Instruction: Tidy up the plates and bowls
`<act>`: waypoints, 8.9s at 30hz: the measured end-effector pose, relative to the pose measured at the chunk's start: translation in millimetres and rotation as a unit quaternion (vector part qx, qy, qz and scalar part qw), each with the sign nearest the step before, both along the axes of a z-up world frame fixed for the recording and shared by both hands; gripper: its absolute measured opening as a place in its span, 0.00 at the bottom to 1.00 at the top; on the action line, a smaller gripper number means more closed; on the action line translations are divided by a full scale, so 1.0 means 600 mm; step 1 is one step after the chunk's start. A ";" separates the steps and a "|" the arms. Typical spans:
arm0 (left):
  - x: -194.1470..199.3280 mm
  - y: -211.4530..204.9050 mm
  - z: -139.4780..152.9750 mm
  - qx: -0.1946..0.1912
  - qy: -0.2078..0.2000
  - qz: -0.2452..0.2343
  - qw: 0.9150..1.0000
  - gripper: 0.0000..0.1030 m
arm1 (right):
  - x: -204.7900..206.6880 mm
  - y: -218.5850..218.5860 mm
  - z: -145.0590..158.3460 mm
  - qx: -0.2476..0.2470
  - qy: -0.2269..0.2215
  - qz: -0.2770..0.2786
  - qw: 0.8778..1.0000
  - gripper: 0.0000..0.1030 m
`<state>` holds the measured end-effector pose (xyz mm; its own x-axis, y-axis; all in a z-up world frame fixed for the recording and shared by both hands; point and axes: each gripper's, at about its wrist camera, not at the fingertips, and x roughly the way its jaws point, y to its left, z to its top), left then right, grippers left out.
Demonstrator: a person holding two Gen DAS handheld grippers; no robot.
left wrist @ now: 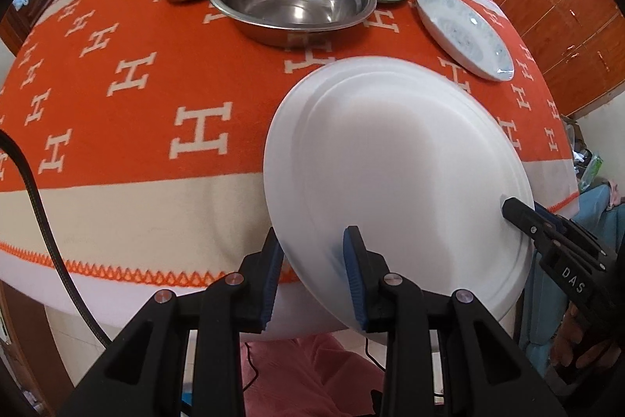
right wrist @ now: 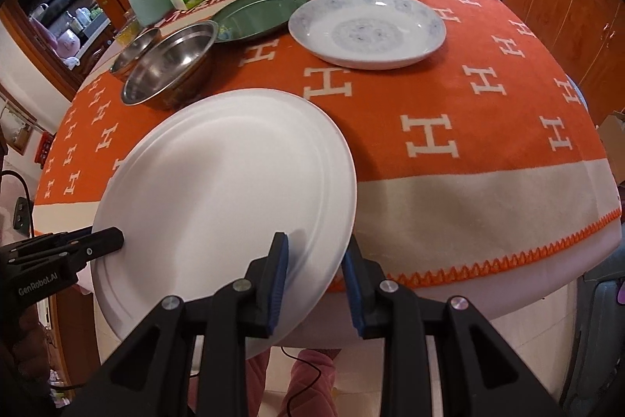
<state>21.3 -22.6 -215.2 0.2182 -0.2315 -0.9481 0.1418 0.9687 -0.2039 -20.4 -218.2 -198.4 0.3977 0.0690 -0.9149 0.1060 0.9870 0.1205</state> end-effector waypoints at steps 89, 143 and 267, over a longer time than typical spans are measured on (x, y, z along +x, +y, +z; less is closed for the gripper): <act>0.074 -0.059 0.205 -0.055 -0.168 -0.194 0.965 0.78 | -0.012 0.045 0.135 -0.018 -0.120 -0.131 0.984 0.67; 0.212 -0.306 0.146 0.006 -0.155 0.115 0.981 0.79 | 0.240 -0.327 0.088 0.102 -0.115 0.097 0.983 0.67; 0.159 -0.278 0.080 -0.104 -0.024 0.082 0.991 0.26 | 0.213 -0.356 0.034 0.198 -0.046 0.101 0.974 0.09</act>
